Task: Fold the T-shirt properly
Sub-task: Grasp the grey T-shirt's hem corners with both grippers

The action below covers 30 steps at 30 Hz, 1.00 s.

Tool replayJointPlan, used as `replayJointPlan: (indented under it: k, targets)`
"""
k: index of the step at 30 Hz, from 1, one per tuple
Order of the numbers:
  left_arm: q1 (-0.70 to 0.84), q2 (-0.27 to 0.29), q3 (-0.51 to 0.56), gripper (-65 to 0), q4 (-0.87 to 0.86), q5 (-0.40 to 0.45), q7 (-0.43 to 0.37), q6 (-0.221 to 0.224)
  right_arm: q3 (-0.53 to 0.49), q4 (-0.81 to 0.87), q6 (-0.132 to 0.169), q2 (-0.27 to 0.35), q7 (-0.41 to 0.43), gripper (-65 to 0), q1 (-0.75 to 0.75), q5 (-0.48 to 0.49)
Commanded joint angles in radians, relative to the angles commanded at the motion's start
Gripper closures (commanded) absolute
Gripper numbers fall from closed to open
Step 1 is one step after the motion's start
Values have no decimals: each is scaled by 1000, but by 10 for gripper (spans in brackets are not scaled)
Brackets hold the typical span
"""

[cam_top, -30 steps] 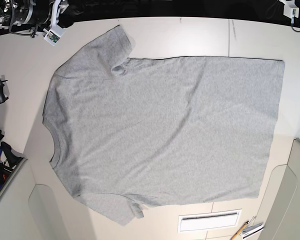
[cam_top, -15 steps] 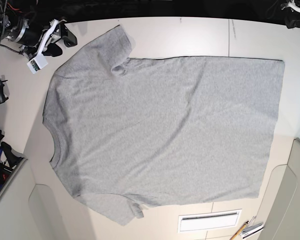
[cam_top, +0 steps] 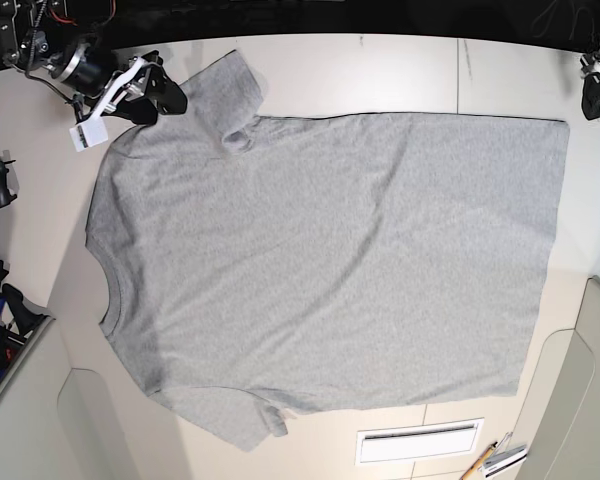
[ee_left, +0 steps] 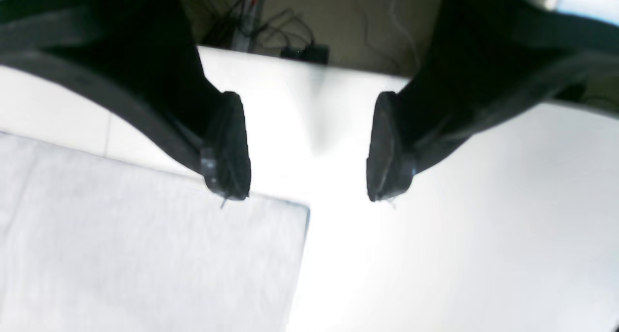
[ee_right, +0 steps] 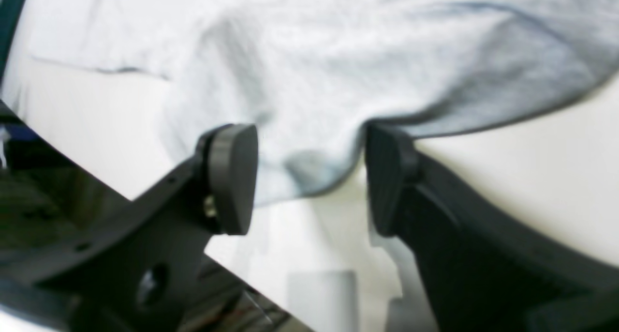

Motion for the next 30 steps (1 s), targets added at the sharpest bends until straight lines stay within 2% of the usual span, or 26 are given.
replayJointPlan:
  k: [4,8,14,18,23,26,29,30]
  targets:
    - [-69,-51,32,-410,-98,-12,1,-1,0,0,0,-45,0,-361,0,0]
    - [-137,-88,117,-410,-196,-14,0,0,0,0,-1,-81,1,-361,0,0]
    - [-258,-108,237,-410,-349,4,4,-14,0,0,-1,-105,9,-361,0,0]
    - [-285,-108,301,-410,-378,29,16,-20,0,0,-1,-106,11,-361,0,-1]
    - [-284,-108,317,-410,-378,-19,109,-60,0,0,-1,-106,12,-360,0,-21]
    - [-283,-108,317,-410,-378,-19,137,-62,0,0,-1,-106,34,-360,0,-26]
    - [-283,-108,324,-410,-378,-20,153,-130,0,0,-2,-117,37,-360,13,-27]
    - [-283,-108,332,-409,-378,-20,153,-140,0,0,-2,-124,34,-360,18,-29]
